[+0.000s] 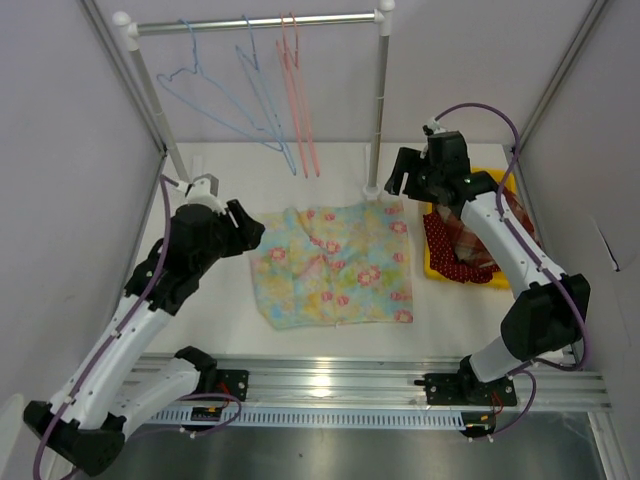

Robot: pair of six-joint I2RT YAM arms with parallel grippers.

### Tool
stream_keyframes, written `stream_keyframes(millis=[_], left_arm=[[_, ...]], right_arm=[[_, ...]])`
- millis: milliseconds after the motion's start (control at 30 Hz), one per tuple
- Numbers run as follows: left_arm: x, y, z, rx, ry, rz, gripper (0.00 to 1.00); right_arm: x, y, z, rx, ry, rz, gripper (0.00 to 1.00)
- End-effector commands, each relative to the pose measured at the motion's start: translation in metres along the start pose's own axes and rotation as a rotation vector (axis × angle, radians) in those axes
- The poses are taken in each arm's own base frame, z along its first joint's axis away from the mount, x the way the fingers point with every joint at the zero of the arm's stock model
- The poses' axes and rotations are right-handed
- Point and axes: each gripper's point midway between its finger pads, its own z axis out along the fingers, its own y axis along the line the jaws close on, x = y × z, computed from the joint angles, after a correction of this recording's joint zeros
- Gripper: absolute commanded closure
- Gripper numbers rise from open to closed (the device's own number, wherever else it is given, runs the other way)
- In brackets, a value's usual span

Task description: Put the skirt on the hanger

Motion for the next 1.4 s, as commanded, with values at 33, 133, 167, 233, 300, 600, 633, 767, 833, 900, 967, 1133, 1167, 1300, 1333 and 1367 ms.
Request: stream_keyframes(millis=[33,133,167,233,300,600,633,767,833,900,967,1133,1167,1300,1333,1367], left_arm=[[-0.010,-0.007,-0.039,0.064,-0.025,0.018,0.39],[-0.043,-0.018,-0.063,0.081,-0.099,0.022,0.38],[-0.060,-0.025,-0.069,0.089,-0.135,0.022,0.37],[-0.096,-0.033,-0.083,0.076,-0.227,0.024,0.34],[-0.107,-0.030,-0.069,0.014,-0.238,0.030,0.35],[-0.228,-0.040,-0.057,-0.198,-0.535,-0.001,0.29],[-0.231,-0.039,-0.049,-0.226,-0.535,0.021,0.29],[-0.258,-0.038,-0.021,-0.343,-0.563,0.055,0.28],[-0.267,-0.037,-0.001,-0.398,-0.550,0.076,0.29],[-0.273,-0.032,0.005,-0.452,-0.539,0.087,0.30],[-0.275,-0.032,0.024,-0.472,-0.516,0.109,0.31],[-0.287,-0.029,0.038,-0.479,-0.500,0.135,0.37],[-0.287,-0.023,0.045,-0.495,-0.486,0.139,0.37],[-0.287,-0.010,0.047,-0.505,-0.458,0.147,0.41],[-0.286,-0.008,0.048,-0.506,-0.451,0.158,0.42],[-0.287,-0.006,0.047,-0.509,-0.450,0.163,0.43]], right_arm=[[-0.008,0.014,-0.019,-0.042,-0.042,0.002,0.24],[-0.011,0.019,-0.029,-0.061,-0.060,-0.006,0.24],[-0.012,0.021,-0.033,-0.066,-0.066,-0.007,0.25],[-0.012,0.025,-0.038,-0.077,-0.069,-0.010,0.25],[-0.013,0.030,-0.044,-0.088,-0.078,-0.013,0.25],[-0.008,0.039,-0.054,-0.102,-0.076,-0.034,0.27],[-0.008,0.039,-0.054,-0.105,-0.075,-0.036,0.27],[-0.010,0.042,-0.056,-0.115,-0.077,-0.044,0.27],[-0.010,0.042,-0.056,-0.116,-0.072,-0.047,0.27],[-0.009,0.043,-0.056,-0.118,-0.069,-0.053,0.28],[-0.008,0.042,-0.055,-0.117,-0.065,-0.057,0.28],[-0.005,0.041,-0.054,-0.119,-0.056,-0.063,0.28],[-0.004,0.041,-0.053,-0.119,-0.052,-0.066,0.28],[-0.003,0.040,-0.051,-0.118,-0.050,-0.065,0.28],[-0.003,0.041,-0.050,-0.120,-0.050,-0.065,0.28],[-0.002,0.040,-0.049,-0.121,-0.048,-0.064,0.28]])
